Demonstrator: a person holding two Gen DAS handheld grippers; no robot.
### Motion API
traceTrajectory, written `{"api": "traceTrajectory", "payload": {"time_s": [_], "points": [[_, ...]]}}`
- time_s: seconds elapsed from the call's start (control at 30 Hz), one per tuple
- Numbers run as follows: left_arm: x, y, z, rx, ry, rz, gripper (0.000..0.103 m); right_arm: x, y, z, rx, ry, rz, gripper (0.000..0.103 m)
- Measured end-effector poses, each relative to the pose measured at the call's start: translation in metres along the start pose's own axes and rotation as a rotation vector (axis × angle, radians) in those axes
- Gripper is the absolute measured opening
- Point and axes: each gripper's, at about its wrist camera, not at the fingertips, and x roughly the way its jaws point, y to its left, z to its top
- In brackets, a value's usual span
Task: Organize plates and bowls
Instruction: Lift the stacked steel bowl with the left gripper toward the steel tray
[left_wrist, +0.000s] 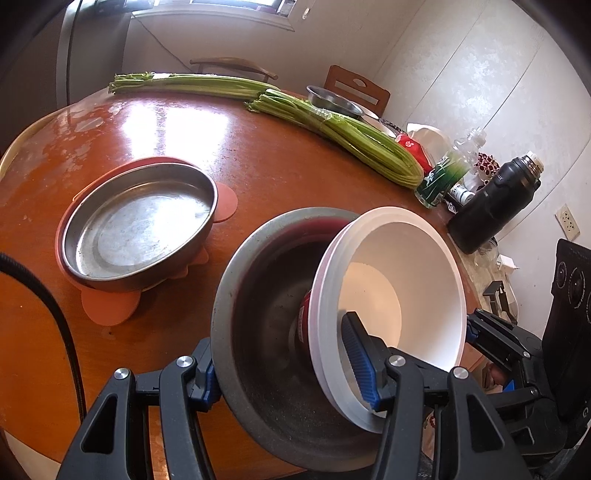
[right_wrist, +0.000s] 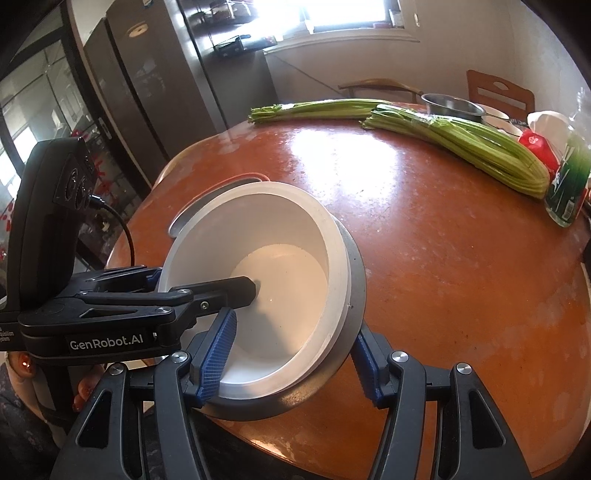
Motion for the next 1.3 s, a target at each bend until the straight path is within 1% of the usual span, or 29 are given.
{"api": "traceTrajectory", "payload": {"time_s": [0.4, 0.93, 1.3], "points": [[-0.01, 0.021, 0.005, -0.018, -0.018, 0.016, 0.056, 0.014, 0.016, 0.014, -0.017, 0.008, 0.009, 0.063], [-0.02, 0.05, 0.014, -0.05, -0.05, 0.014, 0.056, 0.03, 0.041, 0.031, -0.055, 0.022, 0.004, 0.063], [-0.032, 0.064, 0.02, -0.065, -0.075, 0.03, 0.056, 0.038, 0.054, 0.047, -0.072, 0.018, 0.029, 0.063]]}}
